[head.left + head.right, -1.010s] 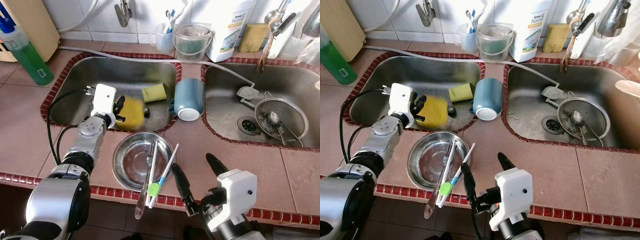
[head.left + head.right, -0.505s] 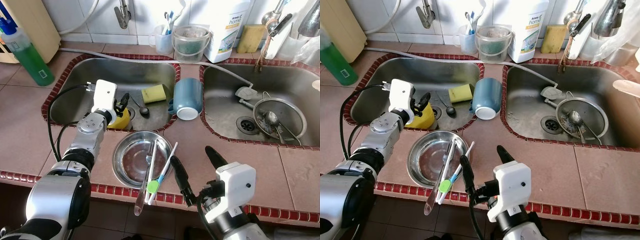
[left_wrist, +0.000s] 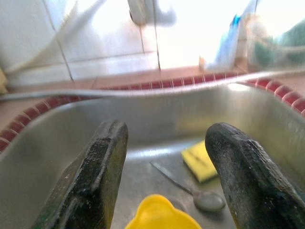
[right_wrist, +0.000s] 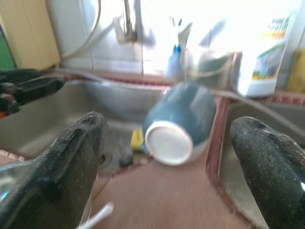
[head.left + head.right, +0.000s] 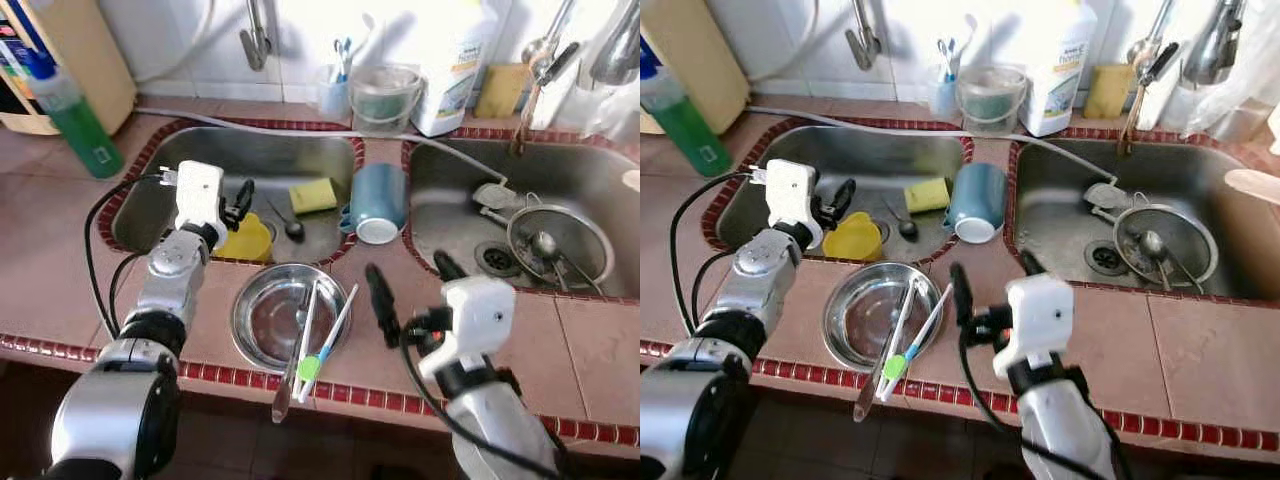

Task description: Kitchen organization

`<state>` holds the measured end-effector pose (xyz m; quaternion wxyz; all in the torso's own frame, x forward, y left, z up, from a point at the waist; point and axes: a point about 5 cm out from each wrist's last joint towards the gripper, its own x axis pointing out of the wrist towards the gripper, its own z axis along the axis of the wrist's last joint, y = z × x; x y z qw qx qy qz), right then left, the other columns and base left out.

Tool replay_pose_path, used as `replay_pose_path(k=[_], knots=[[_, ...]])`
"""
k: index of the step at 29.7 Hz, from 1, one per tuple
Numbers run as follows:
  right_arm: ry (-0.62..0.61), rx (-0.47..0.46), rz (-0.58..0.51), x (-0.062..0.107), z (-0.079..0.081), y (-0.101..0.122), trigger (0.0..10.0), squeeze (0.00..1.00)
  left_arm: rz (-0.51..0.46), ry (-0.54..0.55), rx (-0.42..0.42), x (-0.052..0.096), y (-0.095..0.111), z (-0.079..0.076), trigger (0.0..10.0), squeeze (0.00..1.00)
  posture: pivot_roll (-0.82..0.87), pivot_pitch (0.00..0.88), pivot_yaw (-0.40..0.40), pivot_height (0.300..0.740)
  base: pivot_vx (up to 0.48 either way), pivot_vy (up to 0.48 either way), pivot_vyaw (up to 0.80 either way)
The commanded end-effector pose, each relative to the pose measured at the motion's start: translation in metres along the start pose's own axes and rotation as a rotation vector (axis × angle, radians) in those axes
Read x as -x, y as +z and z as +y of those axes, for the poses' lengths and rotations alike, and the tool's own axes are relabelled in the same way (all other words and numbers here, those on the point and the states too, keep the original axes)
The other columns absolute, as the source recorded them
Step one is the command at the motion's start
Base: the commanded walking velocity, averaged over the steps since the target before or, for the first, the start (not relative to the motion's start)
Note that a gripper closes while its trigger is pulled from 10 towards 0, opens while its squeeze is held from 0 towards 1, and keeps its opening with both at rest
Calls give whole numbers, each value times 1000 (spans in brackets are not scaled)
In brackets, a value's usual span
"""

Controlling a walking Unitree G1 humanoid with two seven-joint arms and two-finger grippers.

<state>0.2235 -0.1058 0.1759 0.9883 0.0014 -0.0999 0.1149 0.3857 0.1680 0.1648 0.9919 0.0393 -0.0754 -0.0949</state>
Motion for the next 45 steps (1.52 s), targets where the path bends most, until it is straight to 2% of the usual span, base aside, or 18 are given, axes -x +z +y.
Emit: replay_pose_path(k=[1,4,7,11,14,19,24,25,26,27,34,41,42,45], knots=[[-28,12,-14,-8,-5,-3,10000,0,-38,34,35,6,1,-1,10000,0,-289,10,80,740,0,0,0],[-63,29,-29,-18,-12,-6,10000,0,-65,42,79,16,-2,-11,10000,0,-281,0,69,740,0,0,0],[-72,41,-42,-23,-14,-7,10000,0,-87,46,50,26,-4,-17,10000,0,-278,0,66,740,0,0,0],[-93,51,-51,-30,-18,-9,10000,0,-72,57,126,34,-7,-17,10000,0,-268,0,54,740,0,0,0],[-100,60,-60,-35,-19,-11,10000,0,-71,55,111,39,-6,-19,10000,0,-258,0,51,740,0,0,0],[-126,53,-77,-47,-22,-15,10000,0,-60,36,154,49,-3,-23,10000,0,-245,0,47,740,0,0,0],[-159,31,-74,-50,-26,-19,10000,0,-66,35,142,56,-1,-29,10000,0,-236,0,43,740,0,0,0],[-152,34,-71,-50,-26,-22,10000,43,-61,27,145,59,0,-32,10000,0,-232,0,40,740,0,0,0],[-149,40,-69,-50,-26,-24,10000,200,-56,22,156,60,0,-34,10000,0,-232,0,40,740,0,0,0],[-147,35,-64,-50,-25,-26,10000,1000,-63,23,155,62,1,-35,10000,0,-232,0,42,740,0,0,0],[-147,22,-72,-52,-27,-29,10000,1000,-49,31,196,68,2,-40,10000,0,-224,0,33,740,0,0,0],[-172,58,-75,-55,-27,-31,10000,1000,-64,27,151,68,7,-40,10000,0,-210,0,17,740,0,0,0],[-166,68,-72,-55,-27,-32,10000,0,-59,29,156,69,5,-40,10000,0,-205,0,10,740,0,0,0],[-155,81,-69,-54,-27,-34,10000,0,-56,31,153,72,4,-42,10000,0,-199,0,3,740,0,0,0]])
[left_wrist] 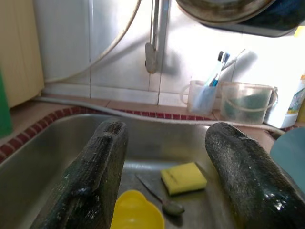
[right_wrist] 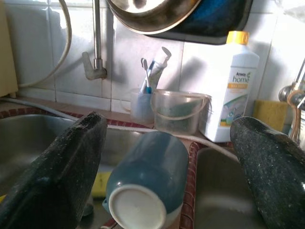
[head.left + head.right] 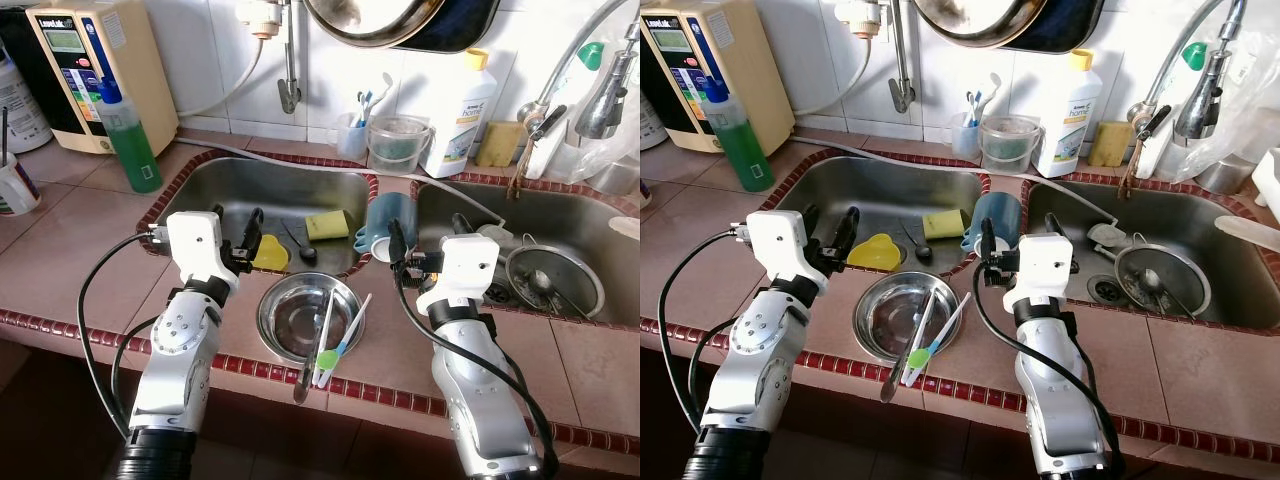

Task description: Kitchen organization

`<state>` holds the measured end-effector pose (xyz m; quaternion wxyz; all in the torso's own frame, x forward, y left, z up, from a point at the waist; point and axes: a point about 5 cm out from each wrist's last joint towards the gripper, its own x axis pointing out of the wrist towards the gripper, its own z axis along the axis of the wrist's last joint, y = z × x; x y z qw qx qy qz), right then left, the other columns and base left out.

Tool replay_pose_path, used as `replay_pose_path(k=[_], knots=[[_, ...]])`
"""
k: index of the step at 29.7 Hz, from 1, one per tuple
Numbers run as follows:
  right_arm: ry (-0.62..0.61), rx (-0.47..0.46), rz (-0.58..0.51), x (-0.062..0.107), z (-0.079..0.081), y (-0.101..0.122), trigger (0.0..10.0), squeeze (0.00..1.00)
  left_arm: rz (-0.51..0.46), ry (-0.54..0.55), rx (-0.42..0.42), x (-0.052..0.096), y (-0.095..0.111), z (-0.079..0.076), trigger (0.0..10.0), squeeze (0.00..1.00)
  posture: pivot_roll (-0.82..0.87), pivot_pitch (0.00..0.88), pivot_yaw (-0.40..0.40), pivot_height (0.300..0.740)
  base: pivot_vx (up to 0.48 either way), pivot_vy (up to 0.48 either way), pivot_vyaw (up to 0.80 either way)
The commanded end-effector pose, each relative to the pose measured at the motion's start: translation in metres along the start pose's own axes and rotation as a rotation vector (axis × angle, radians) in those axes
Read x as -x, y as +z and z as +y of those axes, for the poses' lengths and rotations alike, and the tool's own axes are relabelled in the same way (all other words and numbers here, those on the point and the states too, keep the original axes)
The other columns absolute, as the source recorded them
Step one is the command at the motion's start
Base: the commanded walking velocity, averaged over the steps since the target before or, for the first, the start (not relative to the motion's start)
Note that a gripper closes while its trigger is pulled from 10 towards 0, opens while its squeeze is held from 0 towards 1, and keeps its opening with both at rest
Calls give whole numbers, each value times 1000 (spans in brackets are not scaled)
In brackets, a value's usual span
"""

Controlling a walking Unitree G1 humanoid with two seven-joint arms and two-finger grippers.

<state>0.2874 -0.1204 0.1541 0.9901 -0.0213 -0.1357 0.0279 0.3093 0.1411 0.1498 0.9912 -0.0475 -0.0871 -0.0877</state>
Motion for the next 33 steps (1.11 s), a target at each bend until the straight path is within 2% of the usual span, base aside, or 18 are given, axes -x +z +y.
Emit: replay_pose_path(k=[1,16,26,28,29,33], knots=[[19,19,-2,1,1,-1,10000,0,-19,3,-18,1,5,-1,10000,0,-194,0,-1,740,0,0,0],[44,29,11,7,4,-8,10000,0,-21,-24,-11,9,3,-5,10000,0,-195,0,-7,740,0,0,0],[38,26,15,9,5,-9,10000,0,-20,-20,3,10,5,-3,10000,0,-198,0,5,740,0,-362,0],[38,25,15,9,5,-9,10000,0,-22,-18,4,10,5,-3,10000,0,-198,0,5,740,0,0,0],[37,24,16,10,5,-10,10000,0,-22,-15,37,9,5,-3,10000,0,-199,0,7,740,0,0,0],[35,31,19,12,4,-10,10000,0,-24,-6,7,9,5,-3,10000,0,-205,0,10,740,0,0,0]])
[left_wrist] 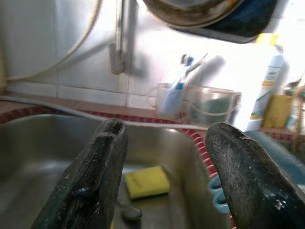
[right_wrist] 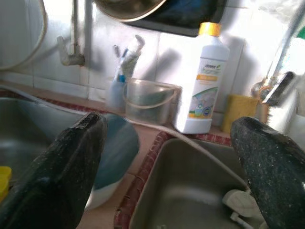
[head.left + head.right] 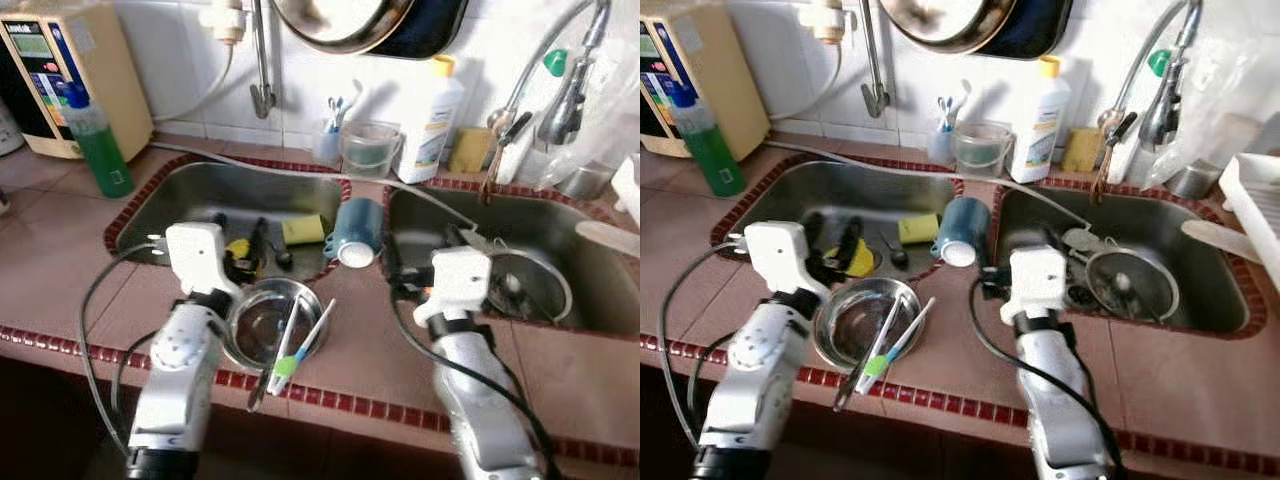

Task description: Kitchen organization

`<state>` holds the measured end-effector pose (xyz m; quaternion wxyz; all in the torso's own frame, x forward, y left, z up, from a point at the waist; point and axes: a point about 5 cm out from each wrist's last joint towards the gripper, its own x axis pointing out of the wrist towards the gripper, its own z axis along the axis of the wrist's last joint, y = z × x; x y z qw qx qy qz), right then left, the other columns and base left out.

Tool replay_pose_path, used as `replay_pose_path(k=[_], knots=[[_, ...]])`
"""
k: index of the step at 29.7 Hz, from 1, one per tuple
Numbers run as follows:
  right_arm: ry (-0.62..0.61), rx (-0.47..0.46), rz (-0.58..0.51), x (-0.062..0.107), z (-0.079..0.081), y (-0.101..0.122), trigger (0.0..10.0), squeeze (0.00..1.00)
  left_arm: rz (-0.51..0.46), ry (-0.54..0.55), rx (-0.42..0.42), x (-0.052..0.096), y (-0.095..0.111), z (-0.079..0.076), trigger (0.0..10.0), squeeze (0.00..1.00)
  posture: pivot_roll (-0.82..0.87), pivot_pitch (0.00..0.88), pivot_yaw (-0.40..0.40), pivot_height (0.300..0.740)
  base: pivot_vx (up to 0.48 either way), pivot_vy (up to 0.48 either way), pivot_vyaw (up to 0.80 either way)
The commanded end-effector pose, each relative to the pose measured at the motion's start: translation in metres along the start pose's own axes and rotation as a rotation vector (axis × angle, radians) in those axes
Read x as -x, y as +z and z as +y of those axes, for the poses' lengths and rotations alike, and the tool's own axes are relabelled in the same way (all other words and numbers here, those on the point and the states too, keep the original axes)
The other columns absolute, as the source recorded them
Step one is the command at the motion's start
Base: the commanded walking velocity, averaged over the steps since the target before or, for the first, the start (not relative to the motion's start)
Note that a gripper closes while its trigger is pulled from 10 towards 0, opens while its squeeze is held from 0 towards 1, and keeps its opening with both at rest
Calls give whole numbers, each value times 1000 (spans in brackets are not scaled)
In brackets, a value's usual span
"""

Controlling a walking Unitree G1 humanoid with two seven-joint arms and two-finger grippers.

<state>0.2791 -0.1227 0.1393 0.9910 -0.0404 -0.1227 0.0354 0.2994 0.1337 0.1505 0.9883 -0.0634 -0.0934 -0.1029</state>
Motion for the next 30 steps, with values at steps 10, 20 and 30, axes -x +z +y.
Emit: replay_pose_path(k=[10,20,30], knots=[[7,7,-5,3,0,2,10000,0,6,22,-47,3,2,8,10000,0,-217,0,15,740,0,0,0],[3,22,5,8,-3,-1,10000,0,18,-86,-212,17,-1,10,10000,0,-228,0,22,740,0,0,0],[14,29,22,15,-1,-4,10000,0,48,-78,-195,28,-7,10,10000,0,-224,0,24,740,0,0,0]])
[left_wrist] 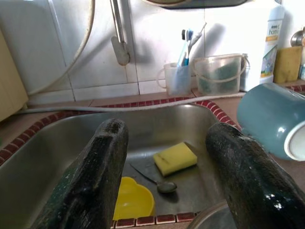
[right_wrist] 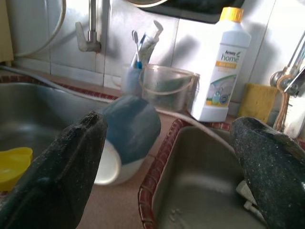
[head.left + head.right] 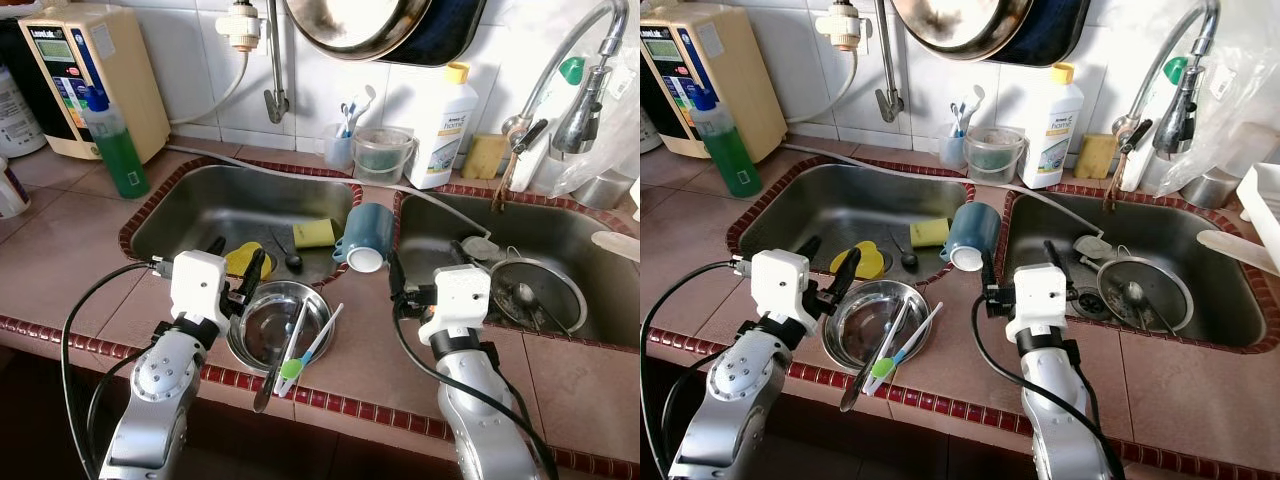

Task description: Kitchen organization

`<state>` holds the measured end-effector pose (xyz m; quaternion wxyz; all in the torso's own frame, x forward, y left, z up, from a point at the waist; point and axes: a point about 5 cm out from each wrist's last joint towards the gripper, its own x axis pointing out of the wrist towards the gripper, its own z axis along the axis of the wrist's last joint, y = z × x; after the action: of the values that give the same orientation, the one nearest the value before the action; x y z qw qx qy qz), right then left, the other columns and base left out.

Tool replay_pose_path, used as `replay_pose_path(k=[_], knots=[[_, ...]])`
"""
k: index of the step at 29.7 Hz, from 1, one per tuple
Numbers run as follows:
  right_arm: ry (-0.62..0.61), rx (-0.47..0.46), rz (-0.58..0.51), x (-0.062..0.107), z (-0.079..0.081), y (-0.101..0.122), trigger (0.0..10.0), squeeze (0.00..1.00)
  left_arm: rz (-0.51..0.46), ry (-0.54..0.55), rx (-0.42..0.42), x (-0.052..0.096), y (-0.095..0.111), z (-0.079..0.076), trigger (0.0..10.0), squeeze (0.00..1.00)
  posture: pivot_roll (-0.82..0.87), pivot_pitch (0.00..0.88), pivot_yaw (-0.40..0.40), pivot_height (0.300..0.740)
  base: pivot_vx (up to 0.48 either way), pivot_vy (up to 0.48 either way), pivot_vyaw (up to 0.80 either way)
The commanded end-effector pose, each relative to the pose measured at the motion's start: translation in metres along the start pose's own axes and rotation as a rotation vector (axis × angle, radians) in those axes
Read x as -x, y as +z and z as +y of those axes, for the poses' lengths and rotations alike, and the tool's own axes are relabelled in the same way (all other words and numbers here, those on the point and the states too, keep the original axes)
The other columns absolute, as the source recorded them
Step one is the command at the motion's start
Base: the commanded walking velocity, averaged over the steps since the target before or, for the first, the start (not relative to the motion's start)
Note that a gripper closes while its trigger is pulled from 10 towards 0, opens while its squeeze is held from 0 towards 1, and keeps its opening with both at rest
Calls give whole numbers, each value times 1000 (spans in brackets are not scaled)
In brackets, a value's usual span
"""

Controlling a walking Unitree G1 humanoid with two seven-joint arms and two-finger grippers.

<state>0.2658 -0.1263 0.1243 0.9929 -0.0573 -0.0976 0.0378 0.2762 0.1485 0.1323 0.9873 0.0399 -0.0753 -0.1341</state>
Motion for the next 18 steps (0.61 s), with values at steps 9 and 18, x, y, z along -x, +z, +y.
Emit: replay_pose_path(k=[9,18], knots=[[1,0,-43,-3,0,11,10000,0,-14,3,60,-5,7,-1,10000,0,-222,0,20,740,0,0,0],[3,-3,-41,-4,0,11,10000,0,-11,4,69,-9,8,0,10000,0,-220,0,20,740,0,294,0]])
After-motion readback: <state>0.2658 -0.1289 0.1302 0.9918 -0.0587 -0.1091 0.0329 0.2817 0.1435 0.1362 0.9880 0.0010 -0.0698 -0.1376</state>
